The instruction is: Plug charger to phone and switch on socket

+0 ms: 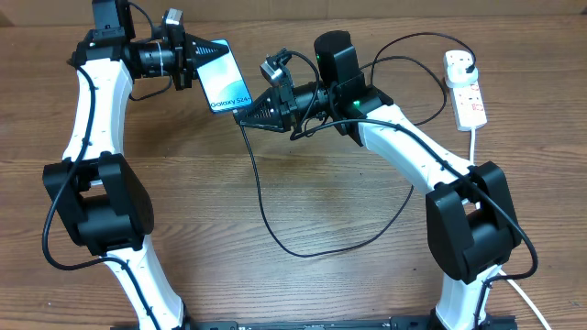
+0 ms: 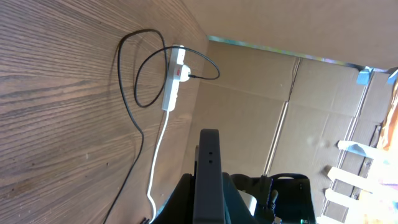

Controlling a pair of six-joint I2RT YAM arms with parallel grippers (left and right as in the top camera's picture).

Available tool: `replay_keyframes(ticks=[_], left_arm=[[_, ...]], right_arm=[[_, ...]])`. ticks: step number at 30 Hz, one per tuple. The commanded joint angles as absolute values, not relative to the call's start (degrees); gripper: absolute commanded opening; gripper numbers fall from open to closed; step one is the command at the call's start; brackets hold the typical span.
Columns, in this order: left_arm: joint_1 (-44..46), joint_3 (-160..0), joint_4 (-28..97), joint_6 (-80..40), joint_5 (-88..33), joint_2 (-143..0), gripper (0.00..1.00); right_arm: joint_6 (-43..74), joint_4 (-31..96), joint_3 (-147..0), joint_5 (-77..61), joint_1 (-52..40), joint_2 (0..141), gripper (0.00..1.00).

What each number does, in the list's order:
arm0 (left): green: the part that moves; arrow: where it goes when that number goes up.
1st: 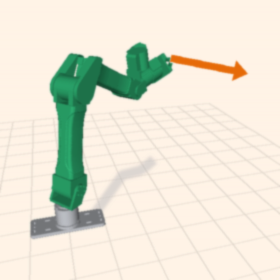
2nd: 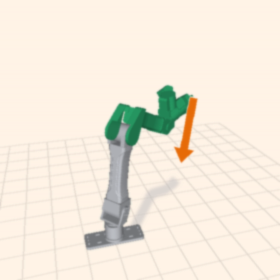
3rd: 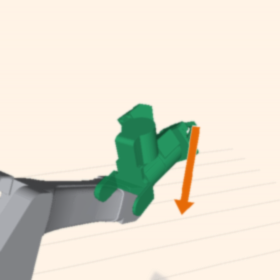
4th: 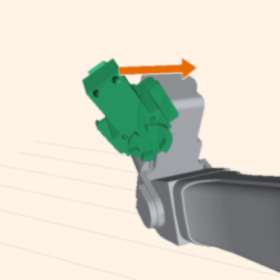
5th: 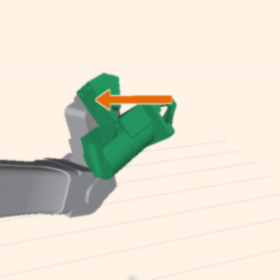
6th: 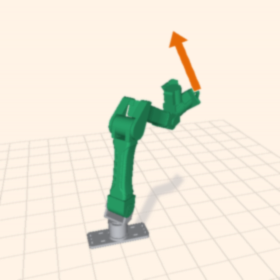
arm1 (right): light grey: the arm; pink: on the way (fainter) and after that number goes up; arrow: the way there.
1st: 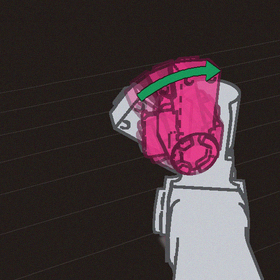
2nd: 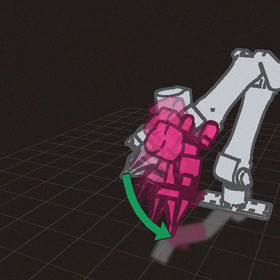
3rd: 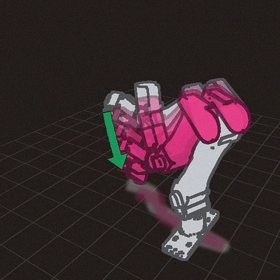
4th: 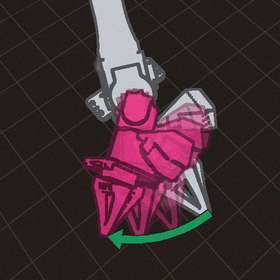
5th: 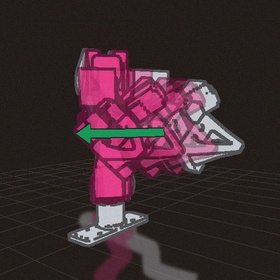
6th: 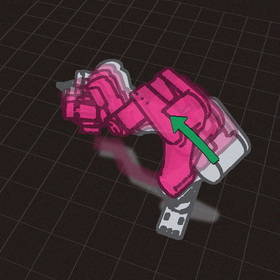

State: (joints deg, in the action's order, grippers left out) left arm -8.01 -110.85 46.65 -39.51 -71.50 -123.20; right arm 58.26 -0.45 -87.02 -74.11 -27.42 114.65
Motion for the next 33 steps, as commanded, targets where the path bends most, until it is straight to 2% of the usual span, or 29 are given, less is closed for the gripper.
replay_keyframes(ticks=[1,33], left_arm=[[-8.54,-111.7,46.44,-40.69,-73.65,-123.33,0.04],[-6.44,-111.7,46.44,-38.15,-74.61,-123.33,0.04]], right_arm=[[58.26,-0.8,-88.09,-74.39,-27.35,114.24,0.04],[58.37,-0.75,-88.09,-72.07,-27.35,114.98,0.04]])
